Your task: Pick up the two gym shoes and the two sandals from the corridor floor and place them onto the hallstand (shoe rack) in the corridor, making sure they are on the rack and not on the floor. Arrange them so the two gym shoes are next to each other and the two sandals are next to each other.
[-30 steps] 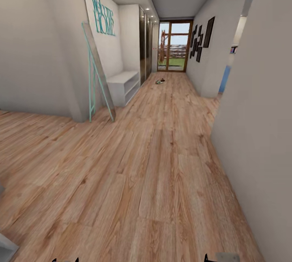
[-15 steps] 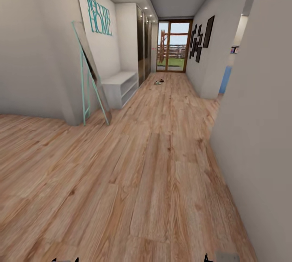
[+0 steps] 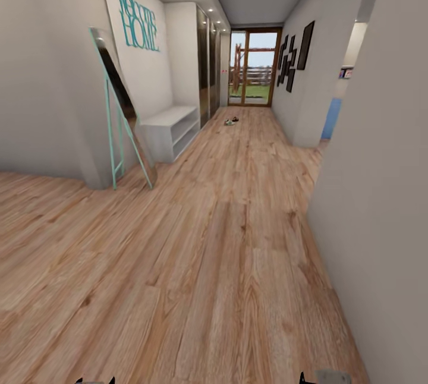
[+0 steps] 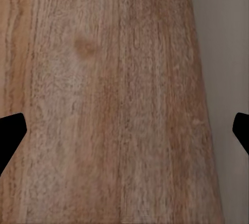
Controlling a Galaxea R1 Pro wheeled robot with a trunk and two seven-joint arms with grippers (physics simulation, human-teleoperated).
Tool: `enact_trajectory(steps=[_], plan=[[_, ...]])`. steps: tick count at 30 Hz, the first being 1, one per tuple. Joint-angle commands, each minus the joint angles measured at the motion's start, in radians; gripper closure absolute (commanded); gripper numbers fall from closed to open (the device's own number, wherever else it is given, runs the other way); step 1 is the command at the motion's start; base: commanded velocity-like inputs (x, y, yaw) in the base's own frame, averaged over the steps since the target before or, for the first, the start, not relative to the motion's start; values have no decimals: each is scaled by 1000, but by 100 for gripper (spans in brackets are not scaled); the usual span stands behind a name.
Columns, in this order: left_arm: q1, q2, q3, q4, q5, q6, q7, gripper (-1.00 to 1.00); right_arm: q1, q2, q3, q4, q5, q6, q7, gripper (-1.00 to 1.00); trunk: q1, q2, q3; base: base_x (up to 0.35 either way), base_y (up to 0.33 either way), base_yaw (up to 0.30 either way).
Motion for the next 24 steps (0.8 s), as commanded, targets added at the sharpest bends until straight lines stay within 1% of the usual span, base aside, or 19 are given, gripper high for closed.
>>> enact_trajectory(steps=[1,10,24], plan=[[-1,-1,8,1,-5,-2,-7,-100,-1,0,-8,1,11,-2,-3,-100,0,0,-1,311,-140,0],[-1,0,8,1,-5,-2,-7,-100,0,0,-9,1,11,-2,-3,-100,0,0,-1,312,-134,0],[-1,0,8,1,-5,-2,-7,-100,-1,0,-8,1,11,-2,-3,-100,0,0,-1,337,-15,0]])
